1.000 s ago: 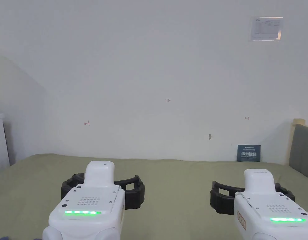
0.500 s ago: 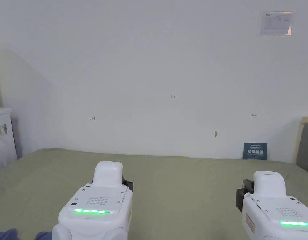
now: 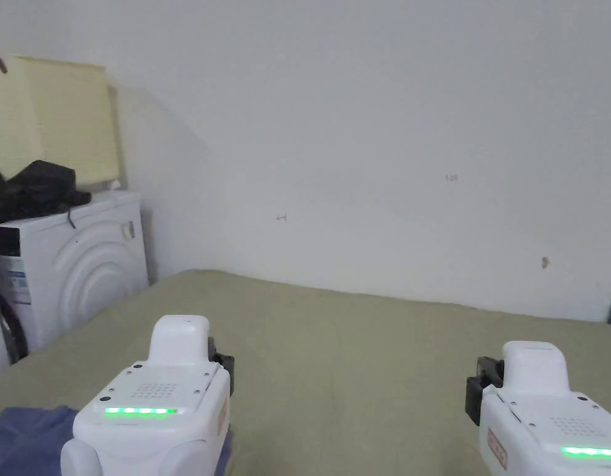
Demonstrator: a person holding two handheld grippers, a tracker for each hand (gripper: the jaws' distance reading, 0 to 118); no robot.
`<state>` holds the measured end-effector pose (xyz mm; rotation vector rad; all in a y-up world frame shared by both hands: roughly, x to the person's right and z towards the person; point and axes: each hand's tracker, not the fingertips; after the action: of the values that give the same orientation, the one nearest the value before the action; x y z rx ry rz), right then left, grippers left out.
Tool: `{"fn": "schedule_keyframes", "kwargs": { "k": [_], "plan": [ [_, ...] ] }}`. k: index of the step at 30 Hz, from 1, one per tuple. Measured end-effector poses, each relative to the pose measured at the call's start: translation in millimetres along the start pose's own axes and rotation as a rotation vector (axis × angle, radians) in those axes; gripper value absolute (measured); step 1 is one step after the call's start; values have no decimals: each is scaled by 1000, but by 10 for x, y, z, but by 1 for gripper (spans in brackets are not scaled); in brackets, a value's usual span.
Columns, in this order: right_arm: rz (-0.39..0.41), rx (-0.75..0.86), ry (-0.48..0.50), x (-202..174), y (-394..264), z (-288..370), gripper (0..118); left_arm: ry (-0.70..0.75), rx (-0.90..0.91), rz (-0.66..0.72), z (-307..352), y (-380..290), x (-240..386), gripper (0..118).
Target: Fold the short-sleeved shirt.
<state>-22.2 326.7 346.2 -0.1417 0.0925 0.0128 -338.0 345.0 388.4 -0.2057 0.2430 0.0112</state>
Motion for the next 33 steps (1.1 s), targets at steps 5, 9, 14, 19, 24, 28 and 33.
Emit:
{"fn": "schedule_keyframes", "kwargs": {
  "k": [5, 9, 14, 19, 24, 28, 33],
  "plan": [
    [3, 1, 191, -750, 12, -238, 0, 189, -28, 15, 103, -81, -865, 2],
    [5, 2, 272, -1175, -3, -336, 0, 298, -52, 26, 181, -135, -1358, 2],
    [18, -12, 312, -1440, -48, -451, 0, 329, -86, 27, 111, -221, -1632, 2],
    [27, -39, 327, -1495, -161, -598, 0, 298, -154, 52, -162, -364, -1689, 2],
    [33, -87, 329, -1464, -369, -746, 0, 231, -283, 68, -646, -619, -1709, 2],
    [64, -150, 336, -1455, -631, -851, 0, 162, -456, 87, -1220, -1039, -1713, 2],
    [76, -243, 337, -1438, -989, -1036, 0, 64, -687, 138, -1994, -1616, -1722, 5]
  ]
}}
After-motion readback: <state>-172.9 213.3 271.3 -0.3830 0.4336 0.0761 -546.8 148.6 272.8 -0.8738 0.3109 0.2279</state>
